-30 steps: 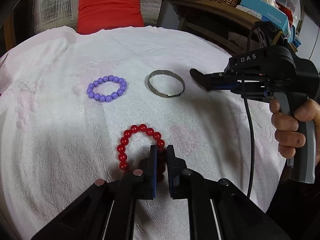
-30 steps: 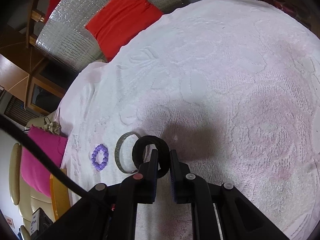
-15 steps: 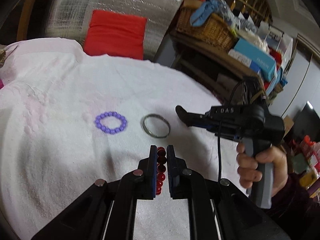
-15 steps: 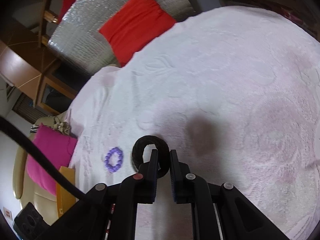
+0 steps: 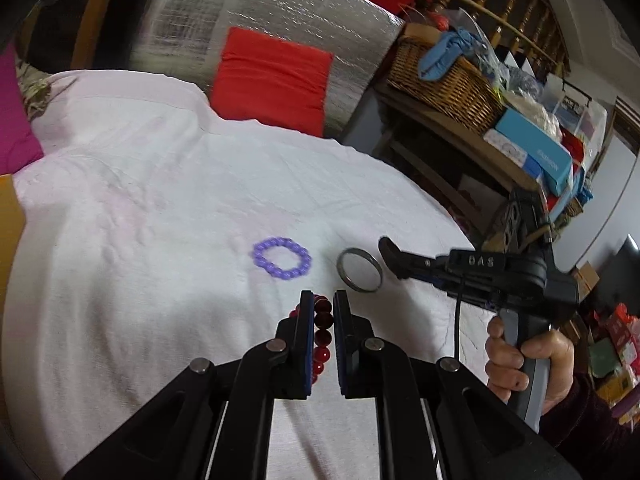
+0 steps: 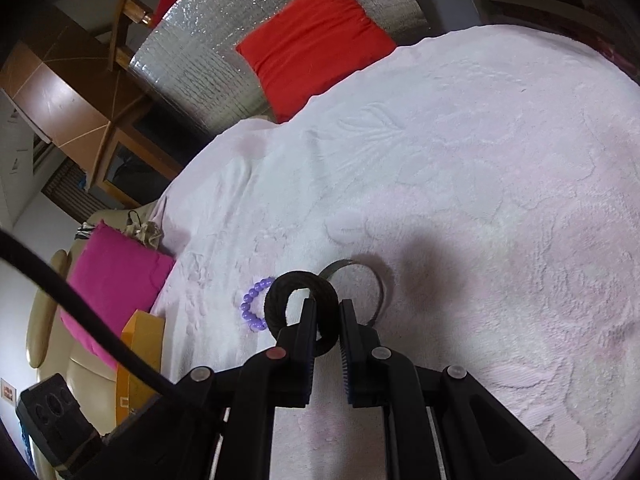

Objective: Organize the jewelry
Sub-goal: 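Lift the red bracelet with the left tool while the right tool carries the black ring, then carry the red bracelet and black ring into the orange box and release both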

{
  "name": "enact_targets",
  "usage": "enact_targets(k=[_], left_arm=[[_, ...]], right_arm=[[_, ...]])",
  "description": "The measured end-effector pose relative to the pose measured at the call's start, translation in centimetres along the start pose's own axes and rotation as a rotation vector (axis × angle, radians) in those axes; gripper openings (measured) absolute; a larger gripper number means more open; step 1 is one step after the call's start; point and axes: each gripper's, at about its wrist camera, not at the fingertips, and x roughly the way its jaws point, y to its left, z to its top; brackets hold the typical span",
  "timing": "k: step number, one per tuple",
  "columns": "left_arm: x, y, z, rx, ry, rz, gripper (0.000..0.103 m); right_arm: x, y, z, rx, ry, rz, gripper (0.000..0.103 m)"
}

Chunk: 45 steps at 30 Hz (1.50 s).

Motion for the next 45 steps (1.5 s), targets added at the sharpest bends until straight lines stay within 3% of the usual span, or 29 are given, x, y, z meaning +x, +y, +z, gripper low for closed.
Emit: enact_targets(k=[21,25,37,45], left_arm=[[-4.1,1.7,0.0,-0.016,-0.074,0.123,0.009],[-5.4,1.9,-0.4,-0.058,-0.071,0.139,0.009],[-11.2,2.8,-1.4,-0.09,-0.128,0.173,0.009],[-18.0,4.1,-1.6,-0.084,-0.262,0.209,0.009]], right_arm=[[3.4,6.1,-4.4,-0.204,0.082,0.066,0.012],[3.9,7.4,-5.7,-0.234,0.1,0.094,0.012],[3.2,11.3,-10.9,-0.395,0.09,0.098,0.012],[2.6,14.6,-14.1,-0.427,0.106,0.097,0.012]])
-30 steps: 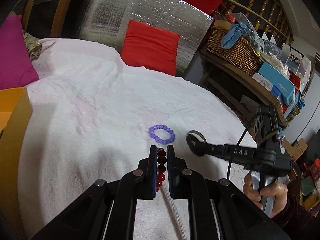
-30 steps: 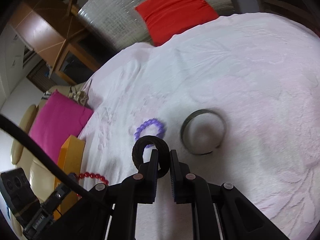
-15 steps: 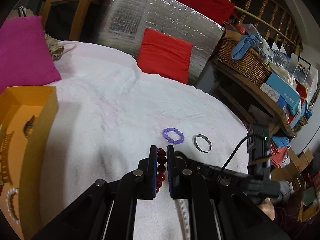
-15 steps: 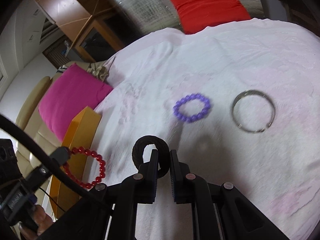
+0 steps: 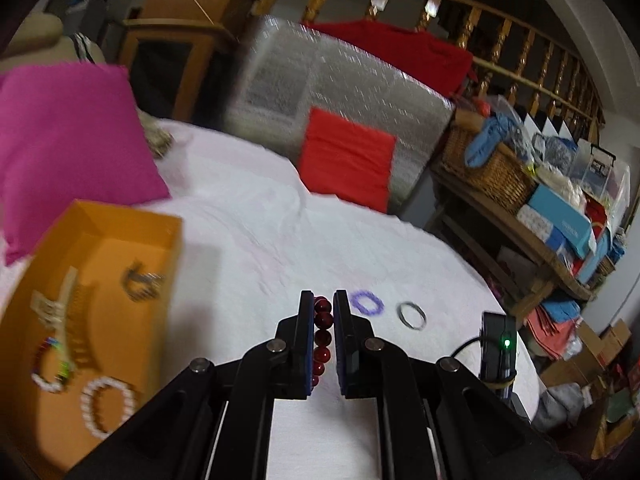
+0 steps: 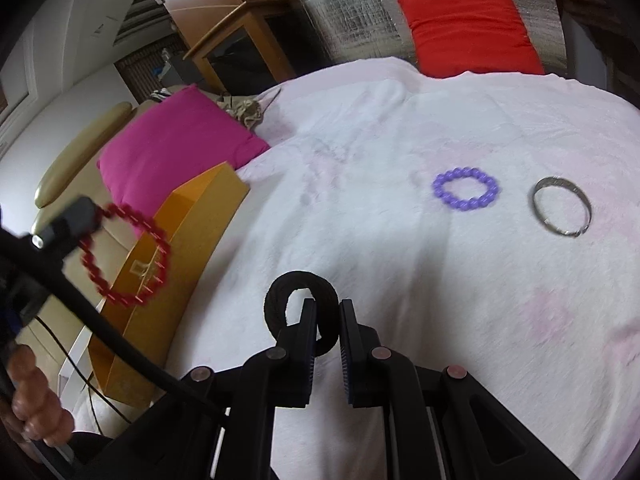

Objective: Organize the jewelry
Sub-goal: 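Carry the red bracelet and black ring into the orange box and release both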

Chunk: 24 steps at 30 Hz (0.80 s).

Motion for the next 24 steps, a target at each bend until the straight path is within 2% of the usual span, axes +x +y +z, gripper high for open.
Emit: enact_targets(k=[7,15,19,21,24], left_arm=[[-4.7,5.1,0.6,-0.069,-0.115,0.088,0.009],[-7.6,10.4,1.6,-0.173,-0.214,0.217,0.009],[-7.1,12.4,1.8,-0.187,-0.214,0.293,0.009],[-5.9,13.9,1.8,-0.202,-0.185,0.345,0.009],[-4.6,15.5,1.5,-0.238,-0.146,0.371,0.009]], right_arm=[[-0.5,6.3,1.0,-0.068,-0.001,0.018,0.012],[0.8,14.3,3.3,-0.165,-0.004,0.082,0.012],[2.6,16.8,4.4,-0.181,0.005,0.101,0.012],[4.0,17.4,5.0,-0.163,0.019,0.115,0.012],[6.0,18.0,5.5,-0.132,0.047,0.124,0.012]])
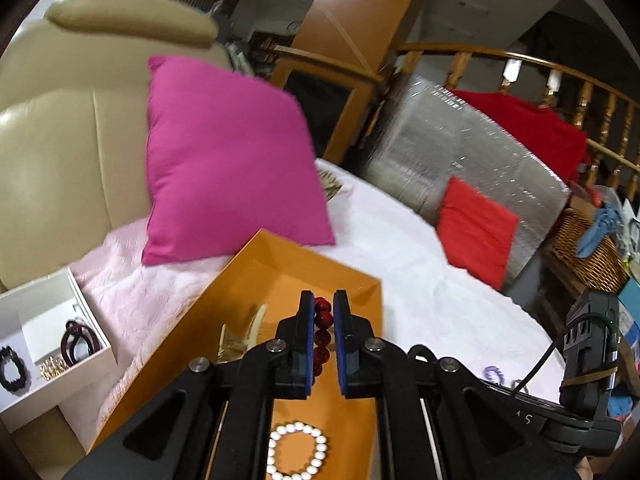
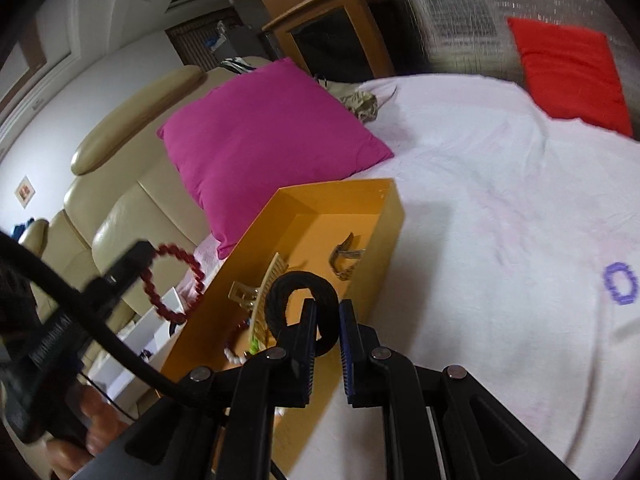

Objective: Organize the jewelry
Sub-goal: 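Carry the red bracelet and black ring into the orange box and release both, then move both open tools back toward the purple bracelet and silver bangle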

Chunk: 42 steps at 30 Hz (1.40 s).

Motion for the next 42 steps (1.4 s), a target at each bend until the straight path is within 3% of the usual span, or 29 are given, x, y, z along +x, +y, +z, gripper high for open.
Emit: enact_targets(k=[7,17,25,32,40,42], left_arm=[[1.6,0.7,-0.4,-0.006,0.051,0.03,0.009],[4.4,1.8,-1.2,-0.046,0.208,0.029,0.009],[4.5,1.9,-1.3,-0.065,0.203,0.05,0.016],[5.1,0.4,-1.8,-0.014,0.197,0.072,0.017],[5.6,-5.3,-2.5,0.121,0.154,0.055,0.019],[5.8,-7.5,-2.9,0.169,0.145,0.045,0.03]], right_arm=[[3.6,0.2,0.5,0.042,0.026,0.004,0.012],[5.7,0.0,0.8,0.07,0.055,0.003,0.015],[5.4,-2.1,1.0,0.166,0.053,0.062,0.018],[3.0,-4.5,0.6,0.175,0.02,0.04,0.018],[-1.3,-12.3,-0.8,0.26,-0.012,-0.053,0.018],[-2.6,-14.9,-1.4,0.29,-0.02,-0.085,0.018]])
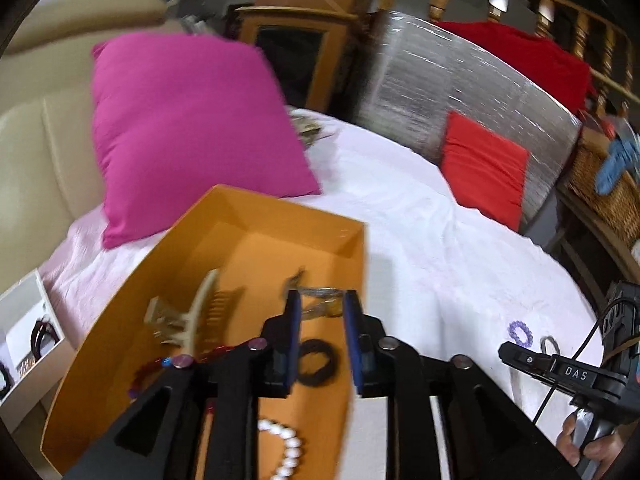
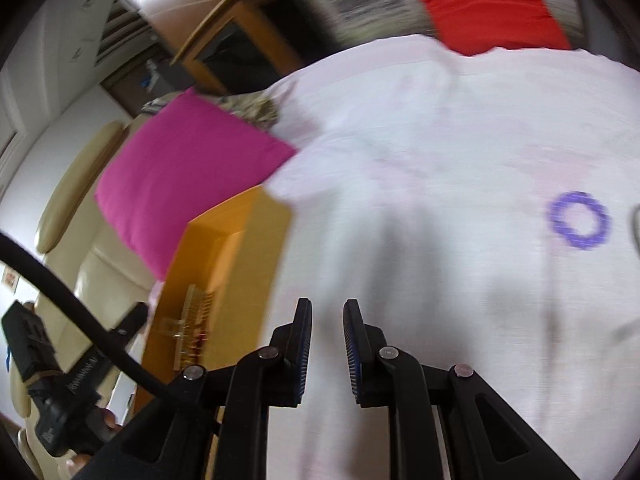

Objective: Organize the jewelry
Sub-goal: 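Move both open tools back toward the purple bracelet and silver bangle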

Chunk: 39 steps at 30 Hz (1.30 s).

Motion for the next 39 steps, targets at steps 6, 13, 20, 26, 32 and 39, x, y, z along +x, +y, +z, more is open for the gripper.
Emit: enact_targets(k=[6,13,20,26,32,39], left_arm=[[1.2,-7.1,-0.8,0.143,0.012,-0.037,0.047],[2.6,-14.3,-2.5,0.262,0.04,-0.097,0.06],[3.8,-18.2,-4.2,0.344,0.076,-0.104,0.061],[4.7,-19.9,-4.9,0.382,0.087,-0.101,0.061],[5.6,-21.1,-5.4,0.391,0.109,-0.106,0.061],[6.3,-22.0,-5.9,0.393,0.132,-0.098,0.061]], right_arm=[[-3.6,-7.0,0.4,0.071,-0.026,-0.076,0.018],[-8.6,-14.6,1.1,0.15,-0.085,-0.143,0.018],[-10.7,-19.2,0.9,0.253,-0.145,-0.145,0.024],[-11.1,-20.0,1.4,0.291,-0.139,-0.111,0.024],[-11.1,-19.8,1.6,0.294,-0.123,-0.081,0.024],[-11.4,-19.8,1.5,0.292,-0.112,-0.078,0.024]])
